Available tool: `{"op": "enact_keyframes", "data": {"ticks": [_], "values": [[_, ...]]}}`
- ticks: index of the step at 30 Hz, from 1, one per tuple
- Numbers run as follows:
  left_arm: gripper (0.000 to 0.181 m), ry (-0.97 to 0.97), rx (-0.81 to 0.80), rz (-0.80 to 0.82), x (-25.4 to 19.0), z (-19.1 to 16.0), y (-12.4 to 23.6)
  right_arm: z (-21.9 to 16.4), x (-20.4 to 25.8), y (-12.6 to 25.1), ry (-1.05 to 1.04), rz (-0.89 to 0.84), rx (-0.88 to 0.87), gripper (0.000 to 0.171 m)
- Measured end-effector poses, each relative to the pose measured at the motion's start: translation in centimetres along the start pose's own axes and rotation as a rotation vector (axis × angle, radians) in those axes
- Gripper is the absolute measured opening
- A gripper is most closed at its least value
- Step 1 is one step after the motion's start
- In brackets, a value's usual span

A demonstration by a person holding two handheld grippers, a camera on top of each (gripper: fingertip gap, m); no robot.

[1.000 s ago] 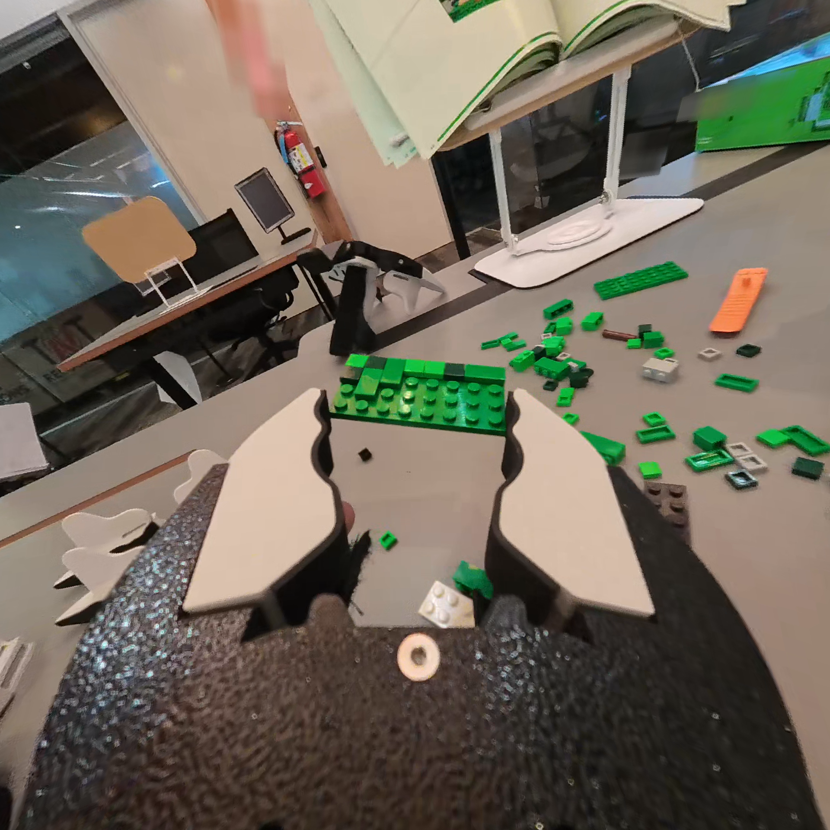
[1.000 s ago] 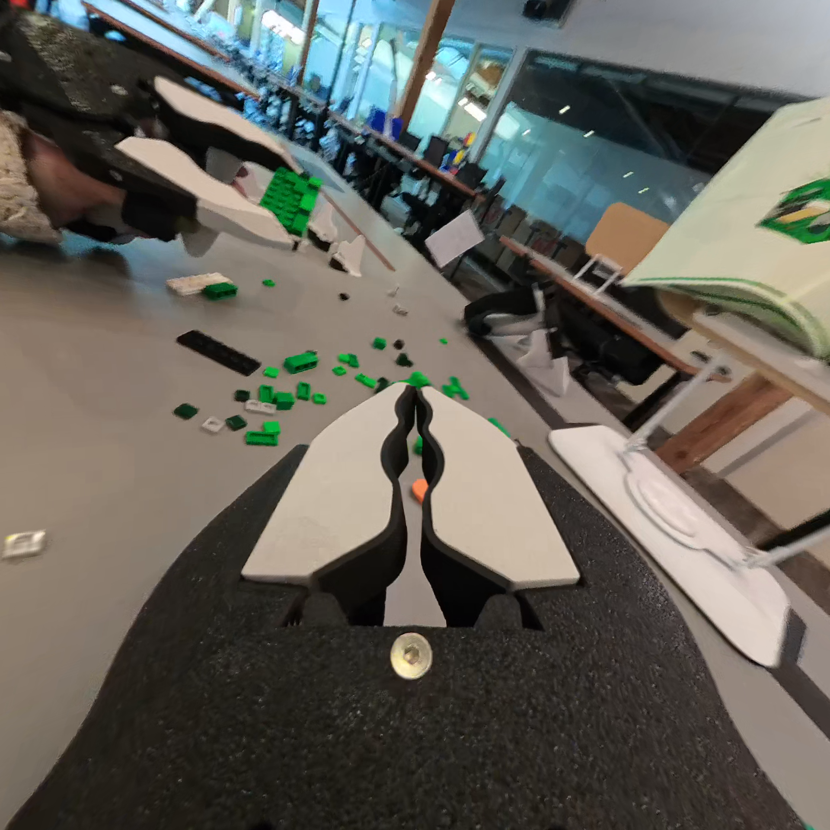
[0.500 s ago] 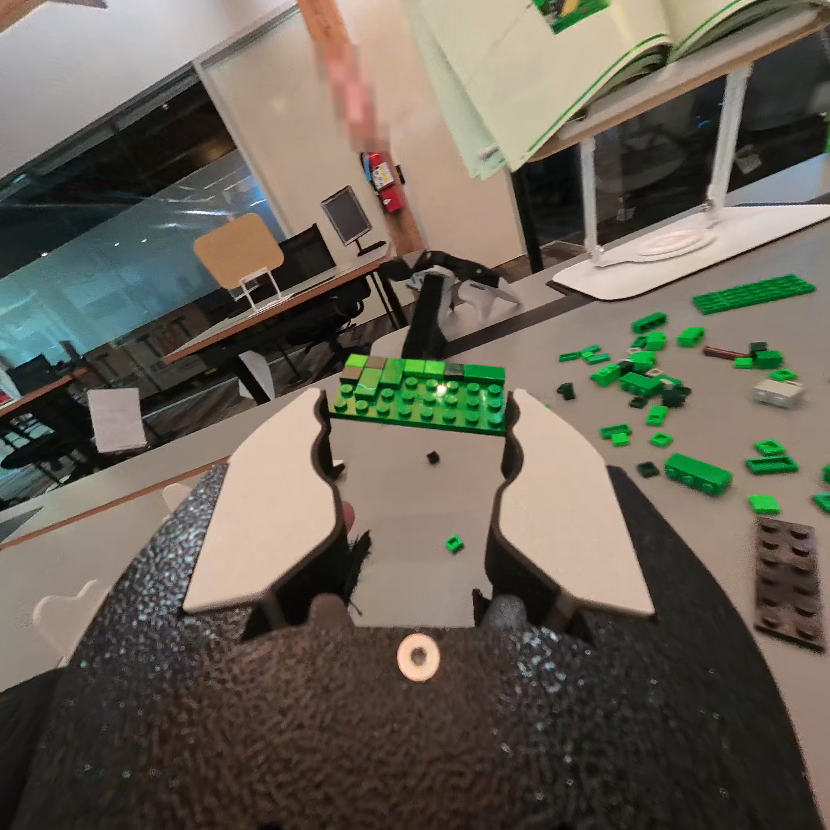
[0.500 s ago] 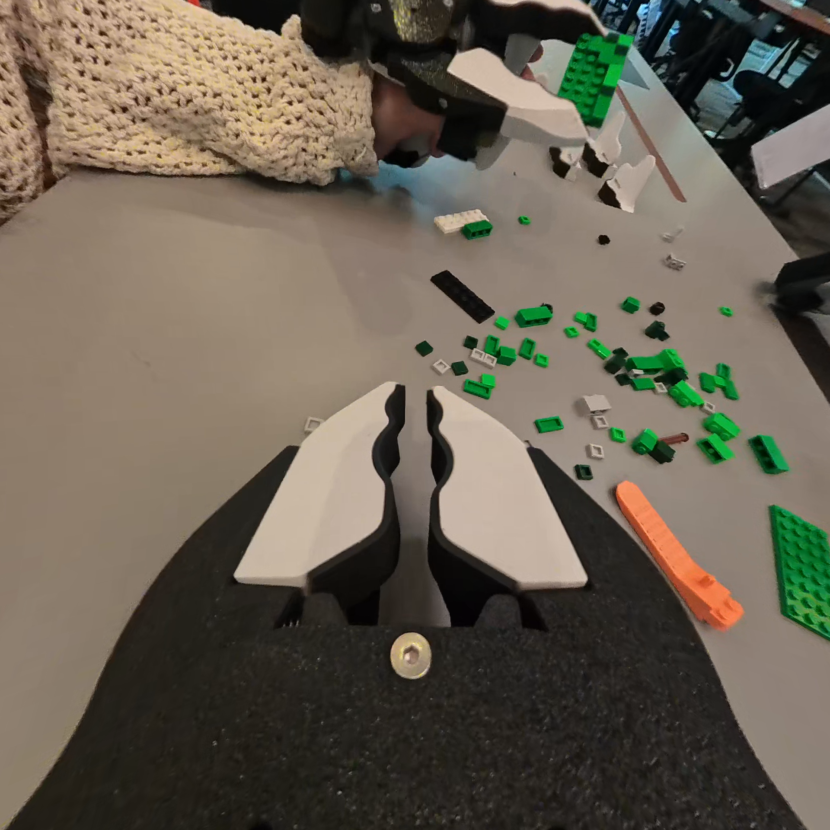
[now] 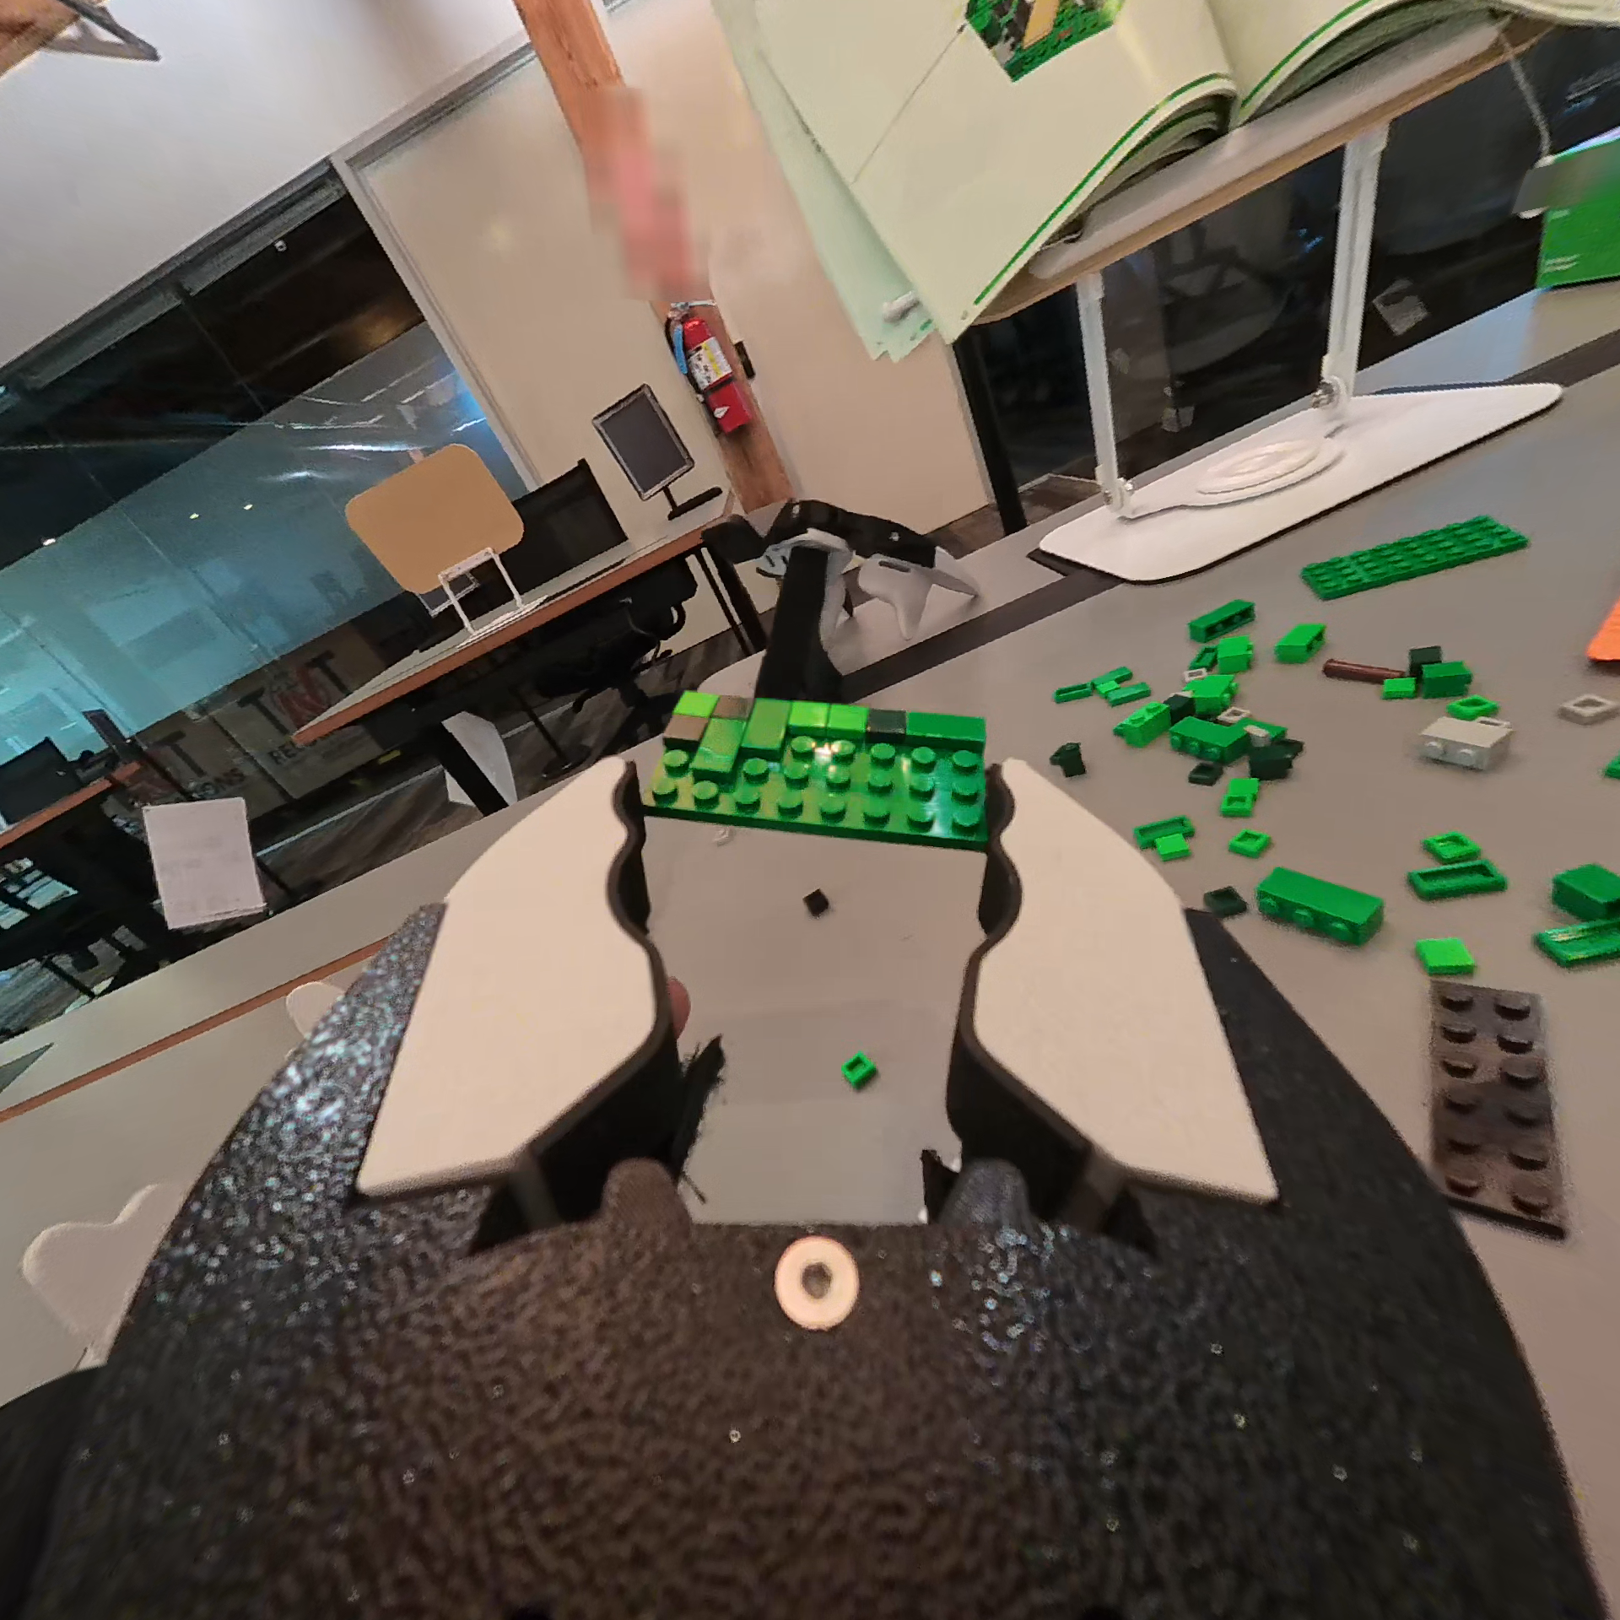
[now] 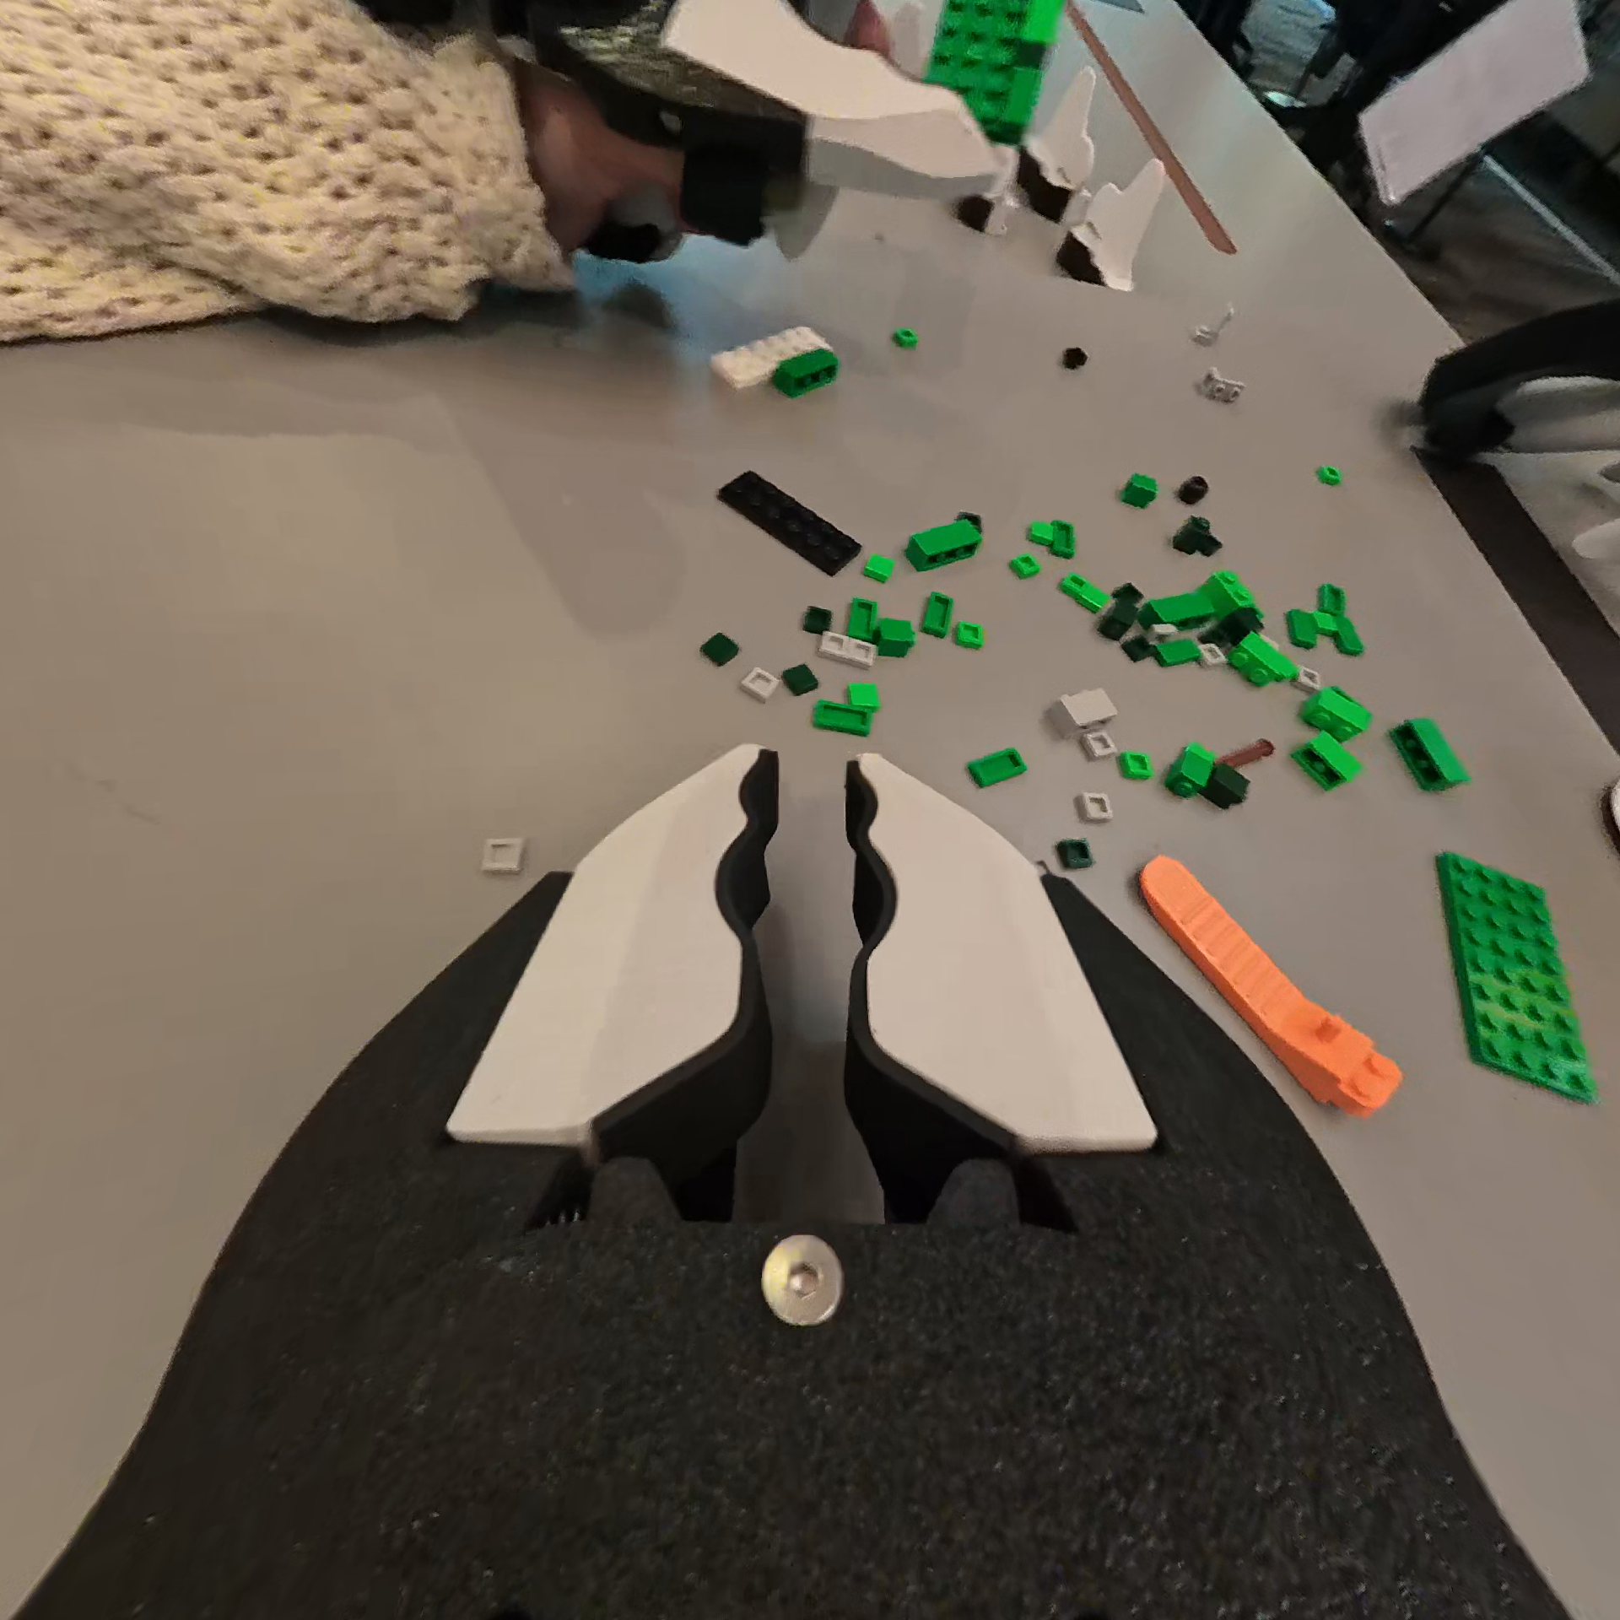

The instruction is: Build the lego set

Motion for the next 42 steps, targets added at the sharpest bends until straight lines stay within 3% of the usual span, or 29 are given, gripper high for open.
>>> {"op": "enact_keyframes", "data": {"ticks": [5,9,14,20,28,32,37,42], "values": [[0.074,-0.054,-0.002,-0.029,-1.0,0.1,-0.2,2.0,-4.9,-0.5,-0.175,-0.133,-0.035,0.000],[0.074,-0.076,-0.005,-0.051,-1.4,0.1,-0.1,3.5,-11.8,-3.4,-0.499,-0.094,0.181,0.000],[0.074,-0.059,-0.002,-0.061,-1.3,0.0,-0.2,4.9,-16.7,-7.7,-0.827,0.132,0.380,0.000],[0.074,-0.074,-0.005,-0.070,-1.5,0.0,-0.2,4.5,-17.6,-10.6,-0.756,0.118,0.736,0.000],[0.074,-0.092,-0.009,-0.086,-1.9,0.1,-0.2,5.1,-17.2,-11.0,-0.613,0.059,0.845,0.000],[0.074,-0.095,-0.010,-0.092,-2.0,0.2,-0.2,5.5,-15.8,-10.8,-0.576,0.185,0.955,0.000],[0.074,-0.096,-0.008,-0.103,-2.1,0.1,-0.2,6.8,-17.4,-11.1,-0.538,0.035,0.857,0.000],[0.074,-0.100,-0.009,-0.106,-2.2,0.2,-0.2,6.6,-17.5,-11.6,-0.487,0.019,0.903,0.000]]}}
Point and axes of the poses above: each gripper's, where its closed fingertips meet, y back along the fingers, z out of its top, x = y × z across the jaws, the point moved 7 cm from there along y, back along the fingers, and after that the axes turned 8 degrees about x, right-handed, at the moved point
